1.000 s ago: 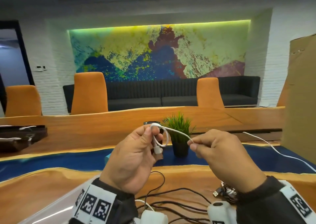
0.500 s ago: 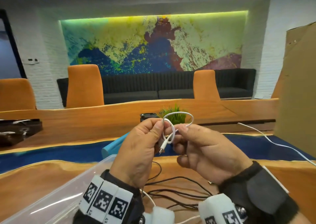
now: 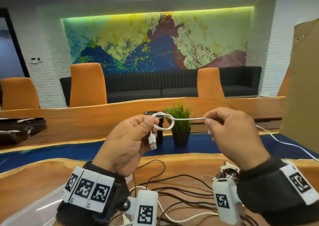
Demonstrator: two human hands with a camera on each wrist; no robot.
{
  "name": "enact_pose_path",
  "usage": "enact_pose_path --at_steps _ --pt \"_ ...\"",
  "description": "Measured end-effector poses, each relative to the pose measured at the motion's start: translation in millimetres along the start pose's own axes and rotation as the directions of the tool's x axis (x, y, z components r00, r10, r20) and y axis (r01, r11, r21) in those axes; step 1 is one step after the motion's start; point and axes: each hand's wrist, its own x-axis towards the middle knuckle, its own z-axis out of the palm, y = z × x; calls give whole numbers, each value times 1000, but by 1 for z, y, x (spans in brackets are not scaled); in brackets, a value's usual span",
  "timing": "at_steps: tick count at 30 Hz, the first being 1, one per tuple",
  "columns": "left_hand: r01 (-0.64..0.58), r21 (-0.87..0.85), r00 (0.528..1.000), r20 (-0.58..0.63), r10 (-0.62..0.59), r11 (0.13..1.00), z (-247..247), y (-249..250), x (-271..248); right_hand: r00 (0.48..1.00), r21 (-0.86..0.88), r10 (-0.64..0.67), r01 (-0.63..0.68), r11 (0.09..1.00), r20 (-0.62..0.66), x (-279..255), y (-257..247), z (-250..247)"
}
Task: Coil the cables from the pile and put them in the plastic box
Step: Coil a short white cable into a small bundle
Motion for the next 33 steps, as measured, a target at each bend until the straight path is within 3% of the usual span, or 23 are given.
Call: enact_pose_path --at_steps 3,5,6,8,10,11,13,19,22,24,28,31,33 --pt "-8 -49 995 100 12 999 1 0 -2 1000 164 28 -27 986 -4 -2 0 10" --pt "-25 -39 993 112 30 999 1 1 -3 990 408 123 -143 902 75 -4 -4 15" --pt "-34 -27 993 111 36 999 1 2 -4 972 552 182 -233 801 147 -5 -7 16" --pt "-52 20 993 111 49 998 2 2 -5 911 774 246 -411 482 331 -7 -13 18" --pt "-72 68 992 107 64 995 3 0 -5 851 828 223 -519 213 476 -10 -18 19" --pt "-84 79 991 107 75 993 3 -1 -5 828 820 193 -554 142 526 -11 -20 19" --pt "-112 88 989 109 102 990 5 -3 -5 781 778 136 -622 87 609 -14 -22 20" --pt "-236 183 972 32 235 954 19 -9 -7 577 589 -123 -799 122 808 -20 -18 23" --pt "-262 224 963 -5 270 939 20 -13 -4 522 559 -237 -819 131 819 -19 -15 21" --pt "-264 249 961 -14 276 932 21 -15 -4 551 588 -221 -793 162 805 -19 -18 18" --pt "-248 289 962 -41 271 925 22 -17 -4 702 659 7 -672 337 712 -22 -30 17" --pt "-163 21 962 -218 163 986 11 -15 4 785 602 100 -544 585 612 -19 -27 14" --pt "-102 -258 963 -267 30 961 6 -12 6 793 477 69 -431 766 605 -19 -24 10"
